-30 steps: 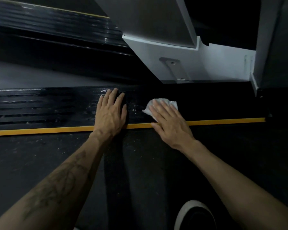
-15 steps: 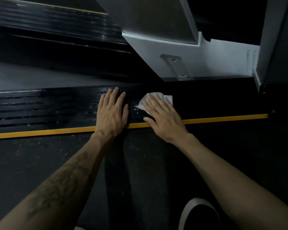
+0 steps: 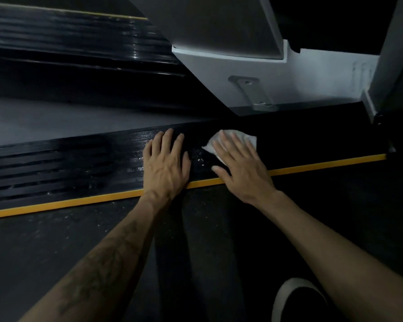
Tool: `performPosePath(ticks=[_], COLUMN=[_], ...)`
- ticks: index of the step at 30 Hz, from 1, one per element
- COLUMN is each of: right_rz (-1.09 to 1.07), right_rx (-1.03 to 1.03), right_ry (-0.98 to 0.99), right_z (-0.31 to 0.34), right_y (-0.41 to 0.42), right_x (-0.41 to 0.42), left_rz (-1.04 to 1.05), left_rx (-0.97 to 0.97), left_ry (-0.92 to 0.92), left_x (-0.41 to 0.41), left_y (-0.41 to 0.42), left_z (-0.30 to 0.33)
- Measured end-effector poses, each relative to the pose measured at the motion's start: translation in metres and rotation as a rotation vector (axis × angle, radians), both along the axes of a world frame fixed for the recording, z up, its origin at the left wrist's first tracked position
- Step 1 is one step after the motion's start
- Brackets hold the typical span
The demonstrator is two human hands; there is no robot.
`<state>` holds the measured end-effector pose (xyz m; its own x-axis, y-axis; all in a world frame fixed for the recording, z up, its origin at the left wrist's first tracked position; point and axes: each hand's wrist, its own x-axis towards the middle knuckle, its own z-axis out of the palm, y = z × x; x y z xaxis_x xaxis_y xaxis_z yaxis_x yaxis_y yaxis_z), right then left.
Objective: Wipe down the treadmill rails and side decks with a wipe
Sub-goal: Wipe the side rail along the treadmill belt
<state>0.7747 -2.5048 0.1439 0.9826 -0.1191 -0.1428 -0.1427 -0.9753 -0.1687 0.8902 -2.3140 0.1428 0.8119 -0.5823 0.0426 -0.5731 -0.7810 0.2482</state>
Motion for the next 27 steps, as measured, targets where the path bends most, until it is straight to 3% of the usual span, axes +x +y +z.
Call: performPosePath(ticks=[6,14,27], right_rz=[-0.337,-0.003,-0.193], right_rx=[-0.001,0.050,0.113], right_ry=[0.122,0.099,0.437], right_z=[0.012,0.012,0.051], right_y=[0.005,0.028,0.017], right_x=[0.025,0.003,0.028], left_rz=[-0.020,-0.044,-0.050], left_rx=[0.001,-0.049,-0.077], left_ry=[-0.015,0.017,0.046], left_x=[0.002,0.002,0.005], left_y=[0.003,0.007,0.008], left_z=[-0.003,-0.002,-0.001])
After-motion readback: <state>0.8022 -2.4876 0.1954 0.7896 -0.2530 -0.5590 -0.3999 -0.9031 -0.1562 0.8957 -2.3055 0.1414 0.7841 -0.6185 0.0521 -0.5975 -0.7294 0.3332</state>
